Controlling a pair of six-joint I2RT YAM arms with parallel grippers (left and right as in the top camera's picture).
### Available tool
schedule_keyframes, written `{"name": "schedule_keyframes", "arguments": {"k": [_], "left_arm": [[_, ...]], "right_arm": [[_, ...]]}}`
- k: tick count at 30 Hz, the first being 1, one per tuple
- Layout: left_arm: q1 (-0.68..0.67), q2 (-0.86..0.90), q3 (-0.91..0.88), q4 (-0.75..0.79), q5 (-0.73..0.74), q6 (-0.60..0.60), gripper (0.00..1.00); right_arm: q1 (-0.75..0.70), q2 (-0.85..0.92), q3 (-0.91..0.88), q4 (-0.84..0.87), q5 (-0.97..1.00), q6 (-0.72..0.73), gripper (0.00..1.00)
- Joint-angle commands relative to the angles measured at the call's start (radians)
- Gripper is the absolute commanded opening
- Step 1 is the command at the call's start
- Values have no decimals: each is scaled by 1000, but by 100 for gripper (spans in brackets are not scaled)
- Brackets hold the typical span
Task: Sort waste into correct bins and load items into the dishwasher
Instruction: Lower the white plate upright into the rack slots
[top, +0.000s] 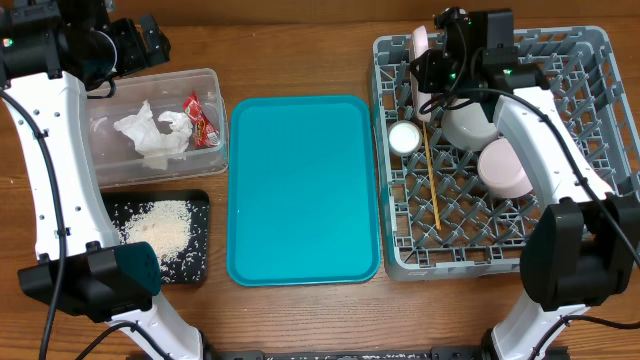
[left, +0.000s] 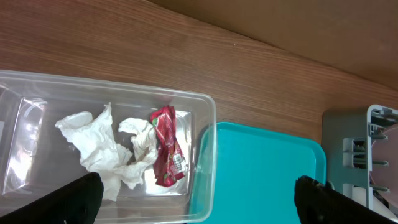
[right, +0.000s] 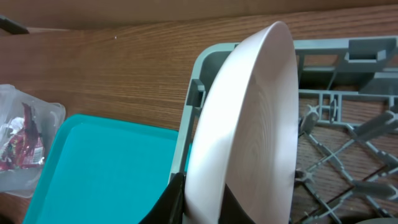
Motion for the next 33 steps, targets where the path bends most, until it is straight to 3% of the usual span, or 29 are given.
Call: {"name": "schedule_keyframes", "arguments": {"k": [1,6,13,18,25,31,33], "left_arm": [[-4,-6,9,1,-5,-6,100],[-4,-6,9,1,-5,-6,100],[-4,-6,9,1,-5,-6,100],[-4,-6,9,1,-5,-6,100],[-4,-6,9,1,-5,-6,100],[-4,-5,9,1,-5,-6,100],[-4,-6,9,1,-5,-6,100]], "right_arm": [[-25,-3,9,-20,21,0,9],[-56,-3,9,-48,21,0,14],[-127,-3,9,-86,21,0,28],[-181,-3,9,-111,21,0,46],[-214,-25,10,-104,22,0,62],[-248,-121,11,-104,23,0,68],[-257,-158,11,-115,31,0,77]]}}
